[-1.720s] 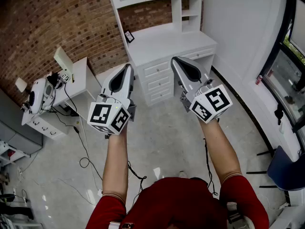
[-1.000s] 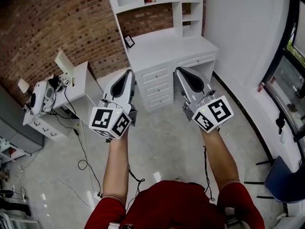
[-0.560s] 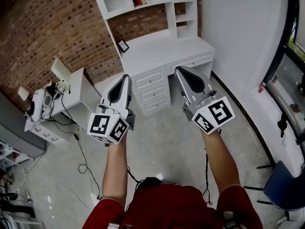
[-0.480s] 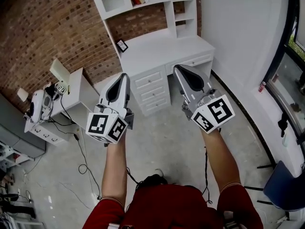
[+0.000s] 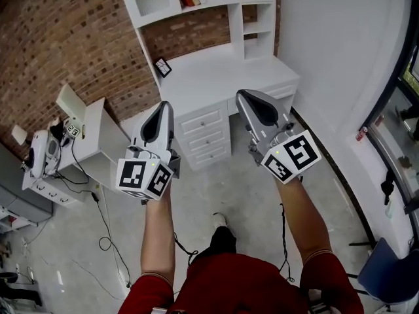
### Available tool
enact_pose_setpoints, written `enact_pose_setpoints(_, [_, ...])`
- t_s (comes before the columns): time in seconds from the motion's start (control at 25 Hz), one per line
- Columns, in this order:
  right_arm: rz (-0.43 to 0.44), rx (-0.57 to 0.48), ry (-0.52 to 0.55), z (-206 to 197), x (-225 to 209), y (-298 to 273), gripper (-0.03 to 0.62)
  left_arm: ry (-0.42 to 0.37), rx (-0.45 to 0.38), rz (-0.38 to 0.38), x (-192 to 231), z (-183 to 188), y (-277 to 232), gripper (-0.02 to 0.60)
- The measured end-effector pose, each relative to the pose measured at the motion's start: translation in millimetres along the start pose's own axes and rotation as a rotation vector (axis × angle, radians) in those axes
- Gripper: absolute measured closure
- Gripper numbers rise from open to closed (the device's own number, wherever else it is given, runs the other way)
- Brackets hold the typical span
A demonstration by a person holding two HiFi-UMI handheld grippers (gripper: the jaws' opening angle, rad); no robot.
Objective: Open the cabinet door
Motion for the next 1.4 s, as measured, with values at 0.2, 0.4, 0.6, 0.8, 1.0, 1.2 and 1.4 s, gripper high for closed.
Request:
enact_pose_setpoints(0.2, [0.011, 0.016, 0.015, -31.7, -53.6, -79.2, 0.582, 0.015, -0.012, 0.009, 64.4, -46.7, -63.1, 0.583])
enact_pose_setpoints(0.4, [0.007, 0.012, 0.021, -61.7, -112.9, -157.1, 0.582, 0.006, -0.025, -0.004, 128.9, -87.3, -136.5, 0.583])
enact_pose_setpoints(0.6, [-0.012, 0.023, 0.022, -89.7, -163.5, -210.6, 0.582, 0.008, -0.014, -0.022, 176.6, -122.1, -193.7, 0.583])
enact_pose_setpoints(0.8, [-0.019, 0.048, 0.023, -111.6, -199.5, -242.1, 0.582, 0.027, -0.008, -0.036, 202.0, -146.3, -236.2, 0.583])
enact_pose_setpoints(1.0, [-0.019, 0.055, 0.014, -127.9, -232.7, -264.4, 0.582, 0.032, 0.004, -0.034, 217.7, -167.5, -273.5, 0.583])
enact_pose_setpoints(1.2, [0.002, 0.045, 0.006, -142.6, -279.0, -286.6, 0.582, 0.029, 0.016, -0.021, 227.8, -192.5, -318.6, 0.583])
enact_pose_setpoints(1.4, [0.058, 0.021, -0.005, -152.9, -336.5, -318.9, 0.582, 0.005, 0.026, 0.026, 244.0, -218.4, -373.9, 0.583])
Point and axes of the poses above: the fingertips, and each gripper's own axes: y backward along the fingers, x to its left, z out of its top, the point moved 4 cm from there along y, backward along the fingers, and after that the axes turned 10 degrees about -y, right-handed, at the moved point
